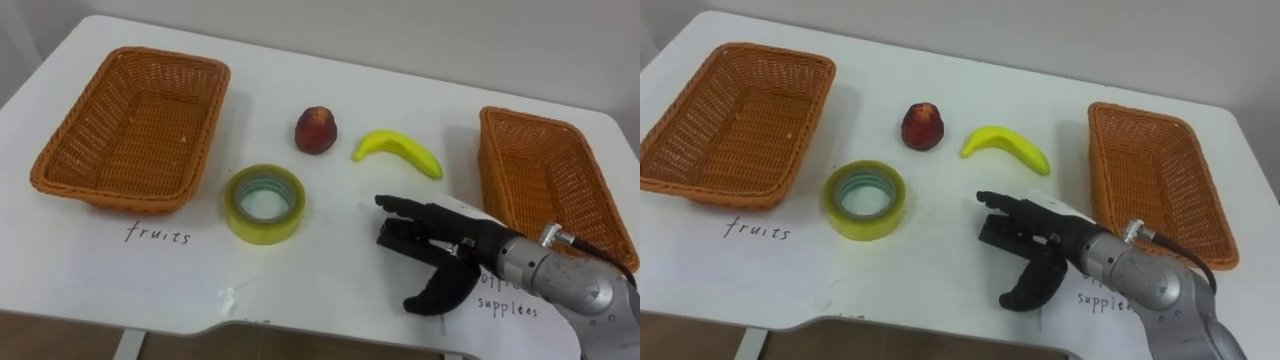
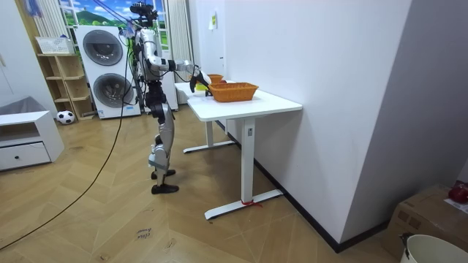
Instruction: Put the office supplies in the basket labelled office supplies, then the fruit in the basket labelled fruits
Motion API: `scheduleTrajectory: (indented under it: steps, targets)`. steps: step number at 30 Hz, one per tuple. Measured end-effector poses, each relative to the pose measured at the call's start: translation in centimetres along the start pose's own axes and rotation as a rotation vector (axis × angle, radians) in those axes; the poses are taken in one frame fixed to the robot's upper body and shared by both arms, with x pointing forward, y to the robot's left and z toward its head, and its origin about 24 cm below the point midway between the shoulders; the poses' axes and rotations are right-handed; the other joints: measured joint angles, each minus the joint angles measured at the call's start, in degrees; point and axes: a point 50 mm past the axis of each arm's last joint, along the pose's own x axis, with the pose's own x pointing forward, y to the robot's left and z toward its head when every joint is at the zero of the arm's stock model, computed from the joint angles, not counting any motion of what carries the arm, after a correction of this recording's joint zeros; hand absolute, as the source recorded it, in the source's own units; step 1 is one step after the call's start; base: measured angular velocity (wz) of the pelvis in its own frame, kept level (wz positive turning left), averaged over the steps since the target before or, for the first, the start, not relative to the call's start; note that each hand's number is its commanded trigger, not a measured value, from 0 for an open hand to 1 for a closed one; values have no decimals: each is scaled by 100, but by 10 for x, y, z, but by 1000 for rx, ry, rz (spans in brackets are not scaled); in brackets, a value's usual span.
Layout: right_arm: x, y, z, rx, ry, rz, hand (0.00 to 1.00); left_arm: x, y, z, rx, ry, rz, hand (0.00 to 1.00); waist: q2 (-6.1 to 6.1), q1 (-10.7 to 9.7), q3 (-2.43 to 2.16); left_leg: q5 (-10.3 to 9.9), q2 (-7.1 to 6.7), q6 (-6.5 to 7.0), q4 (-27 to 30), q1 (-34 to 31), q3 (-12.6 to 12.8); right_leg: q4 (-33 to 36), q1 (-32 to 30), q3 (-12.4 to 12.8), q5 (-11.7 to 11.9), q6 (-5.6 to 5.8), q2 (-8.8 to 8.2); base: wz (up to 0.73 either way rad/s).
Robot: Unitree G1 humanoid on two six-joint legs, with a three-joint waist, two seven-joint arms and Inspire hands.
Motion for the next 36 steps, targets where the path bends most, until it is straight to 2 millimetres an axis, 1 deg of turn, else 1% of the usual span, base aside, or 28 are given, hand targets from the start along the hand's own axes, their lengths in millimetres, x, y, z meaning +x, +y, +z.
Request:
scheduleTrajectory:
  steps: [4,6,19,26,31,34,36]
  targets:
    - [2,-1,-2,0,16,-4,0,0,0,0,-3,2,0,0,-9,-1,-2,1,-5,1,10,8,-1,-2,0,9,0,0,-7,0]
    - [2,-1,-2,-6,20,-5,0,0,1,-1,-11,5,3,0,-16,3,3,1,-11,1,10,17,-1,-6,-2,50,0,1,-9,0]
    - [3,-2,-7,3,49,-28,0,-1,1,-5,-43,22,3,0,-10,-9,15,0,-7,1,-14,7,3,-3,-10,78,1,1,1,0]
    - [1,-8,-10,-55,95,-98,0,-1,-1,-6,-56,26,-1,0,-4,-39,19,0,-10,2,-17,4,4,-7,-3,46,1,2,-4,0]
    - [-2,-13,-19,-75,148,-135,0,-2,-2,-6,-58,23,-3,0,26,-20,40,0,-17,2,-18,6,10,-11,-3,46,1,3,-12,0]
    - [-1,-16,-18,-92,156,-151,0,-2,-2,-7,-56,27,-3,0,51,-18,58,0,-14,2,-20,-1,9,-12,-9,40,1,3,-8,0]
    - [-1,-17,-18,-99,166,-157,0,-2,-2,-7,-50,36,-3,0,57,-16,58,0,-12,2,-23,-9,-6,-11,-8,-8,1,3,-6,2]
